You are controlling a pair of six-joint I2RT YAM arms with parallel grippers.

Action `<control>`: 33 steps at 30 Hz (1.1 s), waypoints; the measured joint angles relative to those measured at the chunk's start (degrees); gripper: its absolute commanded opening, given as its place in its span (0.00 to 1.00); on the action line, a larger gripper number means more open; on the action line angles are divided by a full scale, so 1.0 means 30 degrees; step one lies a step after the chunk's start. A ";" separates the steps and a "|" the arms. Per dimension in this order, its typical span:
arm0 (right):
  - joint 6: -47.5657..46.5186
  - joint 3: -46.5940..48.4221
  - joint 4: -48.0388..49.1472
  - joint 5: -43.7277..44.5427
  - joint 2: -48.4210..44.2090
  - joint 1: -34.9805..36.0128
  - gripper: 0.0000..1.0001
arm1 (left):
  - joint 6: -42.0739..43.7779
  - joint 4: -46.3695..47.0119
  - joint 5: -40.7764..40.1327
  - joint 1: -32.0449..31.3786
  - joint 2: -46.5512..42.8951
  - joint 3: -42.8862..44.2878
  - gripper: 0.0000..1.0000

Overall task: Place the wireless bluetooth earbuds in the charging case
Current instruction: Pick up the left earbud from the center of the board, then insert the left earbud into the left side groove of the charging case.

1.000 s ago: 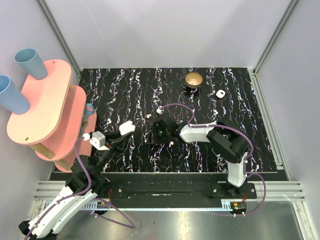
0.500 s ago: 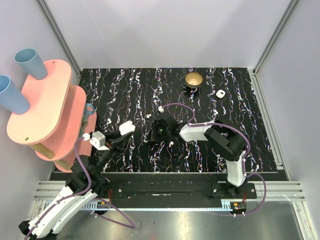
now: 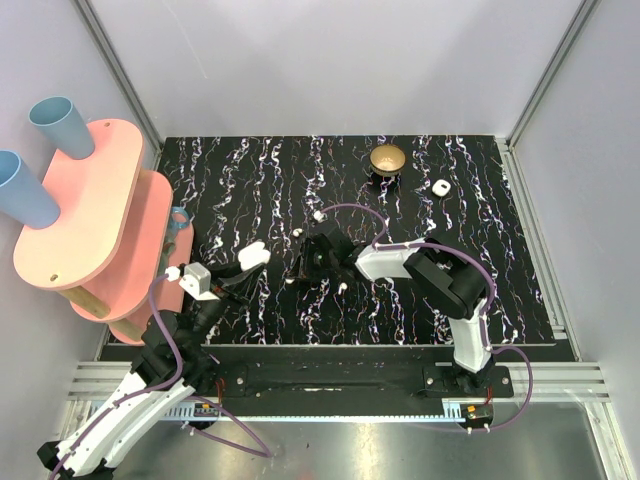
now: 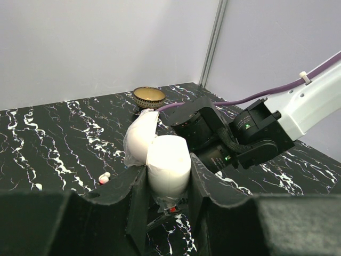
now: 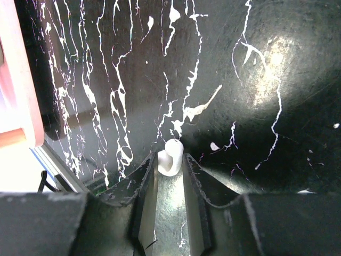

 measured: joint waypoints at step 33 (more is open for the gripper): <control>-0.8561 -0.0342 -0.3818 -0.2186 -0.8182 -0.1523 0.00 | 0.0015 -0.0364 0.0415 0.0000 0.0248 0.0007 0.01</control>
